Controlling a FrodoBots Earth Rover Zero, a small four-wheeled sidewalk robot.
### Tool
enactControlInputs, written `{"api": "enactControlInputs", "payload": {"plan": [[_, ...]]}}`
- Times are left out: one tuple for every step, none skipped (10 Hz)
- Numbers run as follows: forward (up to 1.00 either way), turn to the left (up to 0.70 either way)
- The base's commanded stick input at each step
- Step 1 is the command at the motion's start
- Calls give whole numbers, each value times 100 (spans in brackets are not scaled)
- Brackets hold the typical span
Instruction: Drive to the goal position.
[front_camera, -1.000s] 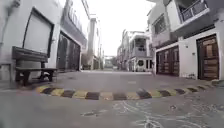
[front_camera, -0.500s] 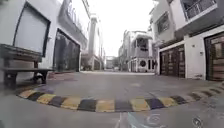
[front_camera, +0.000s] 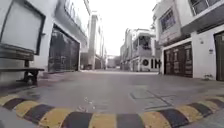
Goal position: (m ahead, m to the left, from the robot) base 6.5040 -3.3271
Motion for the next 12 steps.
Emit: {"api": "enactControlInputs", "payload": {"plan": [[100, 6], [100, 6], [100, 6], [100, 6], [100, 6], [100, 6], [100, 6], [100, 6], [100, 6], [100, 6], [100, 6], [100, 6]]}}
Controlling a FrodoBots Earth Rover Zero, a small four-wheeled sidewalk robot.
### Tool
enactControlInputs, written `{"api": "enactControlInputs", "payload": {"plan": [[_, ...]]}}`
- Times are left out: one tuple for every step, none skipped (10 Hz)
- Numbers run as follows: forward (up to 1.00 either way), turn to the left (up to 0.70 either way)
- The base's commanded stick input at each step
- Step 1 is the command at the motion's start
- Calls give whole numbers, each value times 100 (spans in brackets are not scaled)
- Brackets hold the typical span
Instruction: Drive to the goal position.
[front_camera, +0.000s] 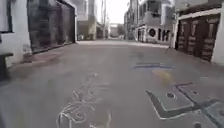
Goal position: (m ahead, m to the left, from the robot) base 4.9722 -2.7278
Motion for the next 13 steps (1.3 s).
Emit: {"api": "enactControlInputs", "payload": {"plan": [[100, 6], [100, 6], [100, 6], [100, 6], [100, 6], [100, 6], [100, 6], [100, 6], [100, 6], [100, 6], [100, 6], [100, 6], [100, 6]]}}
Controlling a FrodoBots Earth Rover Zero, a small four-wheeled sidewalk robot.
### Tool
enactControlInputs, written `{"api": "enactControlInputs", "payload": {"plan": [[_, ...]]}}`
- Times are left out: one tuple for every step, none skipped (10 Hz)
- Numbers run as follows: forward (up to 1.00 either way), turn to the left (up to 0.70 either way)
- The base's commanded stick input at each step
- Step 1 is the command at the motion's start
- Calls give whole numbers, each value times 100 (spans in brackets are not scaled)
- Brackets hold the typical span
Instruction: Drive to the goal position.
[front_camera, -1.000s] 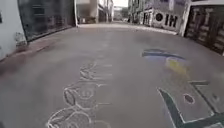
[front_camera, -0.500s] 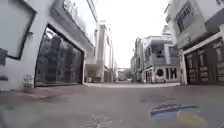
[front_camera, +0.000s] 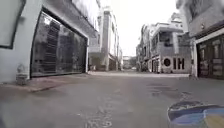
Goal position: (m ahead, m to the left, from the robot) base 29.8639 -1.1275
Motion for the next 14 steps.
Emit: {"api": "enactControlInputs", "payload": {"plan": [[100, 3], [100, -13], [100, -30], [100, -34], [100, -34], [100, -34], [100, -6], [100, 6], [100, 6], [100, 6], [100, 6], [100, 6], [100, 6], [100, 6]]}}
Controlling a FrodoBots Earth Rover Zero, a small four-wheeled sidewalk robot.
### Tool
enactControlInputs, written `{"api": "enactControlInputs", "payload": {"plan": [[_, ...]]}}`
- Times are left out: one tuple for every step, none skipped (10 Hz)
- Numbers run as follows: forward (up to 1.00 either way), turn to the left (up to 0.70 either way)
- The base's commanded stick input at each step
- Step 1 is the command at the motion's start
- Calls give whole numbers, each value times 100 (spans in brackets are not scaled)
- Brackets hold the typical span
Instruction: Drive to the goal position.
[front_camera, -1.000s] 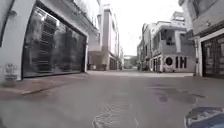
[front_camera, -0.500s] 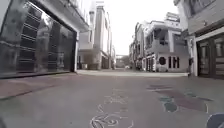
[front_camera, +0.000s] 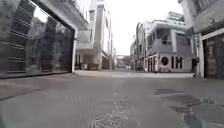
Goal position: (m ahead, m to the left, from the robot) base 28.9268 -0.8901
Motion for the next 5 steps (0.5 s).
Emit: {"api": "enactControlInputs", "payload": {"plan": [[100, 6], [100, 6], [100, 6], [100, 6], [100, 6]]}}
